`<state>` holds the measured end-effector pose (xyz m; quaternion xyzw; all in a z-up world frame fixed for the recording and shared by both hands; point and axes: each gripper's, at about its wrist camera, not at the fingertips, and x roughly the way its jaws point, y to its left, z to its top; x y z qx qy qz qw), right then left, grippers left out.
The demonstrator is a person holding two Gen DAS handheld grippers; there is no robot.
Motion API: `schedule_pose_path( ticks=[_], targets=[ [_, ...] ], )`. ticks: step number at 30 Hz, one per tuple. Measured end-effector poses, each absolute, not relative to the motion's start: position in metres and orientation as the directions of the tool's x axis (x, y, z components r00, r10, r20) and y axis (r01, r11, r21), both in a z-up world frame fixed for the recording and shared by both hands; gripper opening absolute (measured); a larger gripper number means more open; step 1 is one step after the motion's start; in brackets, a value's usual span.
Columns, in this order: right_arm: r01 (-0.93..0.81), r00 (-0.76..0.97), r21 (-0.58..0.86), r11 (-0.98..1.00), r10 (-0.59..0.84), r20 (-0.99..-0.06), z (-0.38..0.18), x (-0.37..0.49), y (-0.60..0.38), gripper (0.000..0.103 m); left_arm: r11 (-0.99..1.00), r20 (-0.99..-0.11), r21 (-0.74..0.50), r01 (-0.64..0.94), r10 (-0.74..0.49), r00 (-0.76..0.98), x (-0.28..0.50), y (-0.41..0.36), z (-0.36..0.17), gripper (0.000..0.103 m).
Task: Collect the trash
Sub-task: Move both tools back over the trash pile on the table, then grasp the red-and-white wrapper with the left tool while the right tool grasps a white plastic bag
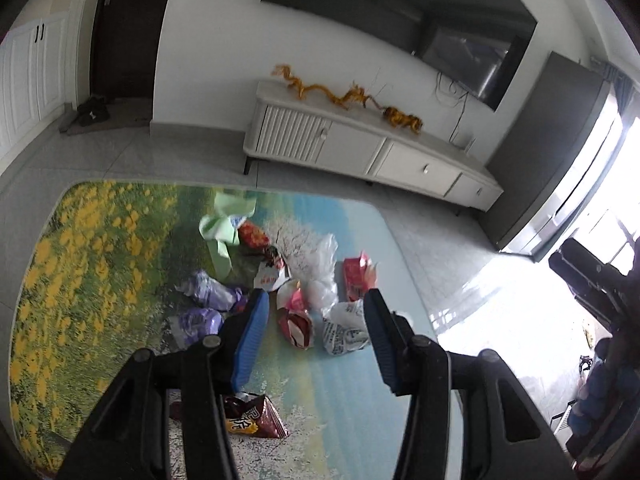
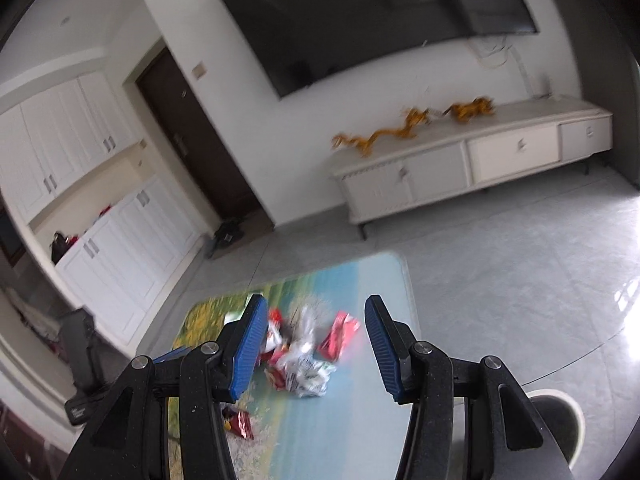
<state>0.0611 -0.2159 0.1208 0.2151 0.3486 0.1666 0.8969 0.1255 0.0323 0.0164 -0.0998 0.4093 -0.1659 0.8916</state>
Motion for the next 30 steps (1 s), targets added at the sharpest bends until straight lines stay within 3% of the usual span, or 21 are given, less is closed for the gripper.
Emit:
schedule_pose_path(
  ticks=[9, 21, 23, 24, 30],
  targets=[
    [-0.196, 0.504, 0.544, 0.816, 0.560, -0.658, 0.026, 0.094, -0.163, 0.048, 0.939, -0.790, -0.313, 0.145, -0.342, 0.510, 0.164, 0.014, -0.046, 0.044],
    [-0.165, 0.405, 0.624, 0.764, 0.629, -0.663, -0.031, 0.111, -0.151, 0.048, 0.933, -0.818, -0.342, 0.111, -0.354, 0.454, 0.183, 0.004, -0.074, 0.042],
    [-0.163, 0.397, 0.645, 0.747, 0.648, -0.650, -0.035, 0.112, -0.152, 0.043, 0.932, -0.820, -0.345, 0.111, -0.357, 0.448, 0.184, 0.003, -0.076, 0.041],
    [-0.169, 0.394, 0.665, 0.727, 0.669, -0.631, -0.037, 0.112, -0.153, 0.034, 0.933, -0.822, -0.343, 0.110, -0.354, 0.446, 0.183, 0.002, -0.077, 0.040],
    [-0.198, 0.405, 0.676, 0.710, 0.687, -0.603, -0.035, 0.101, -0.160, 0.024, 0.934, -0.830, -0.340, 0.109, -0.353, 0.432, 0.183, -0.002, -0.083, 0.031]
  ],
)
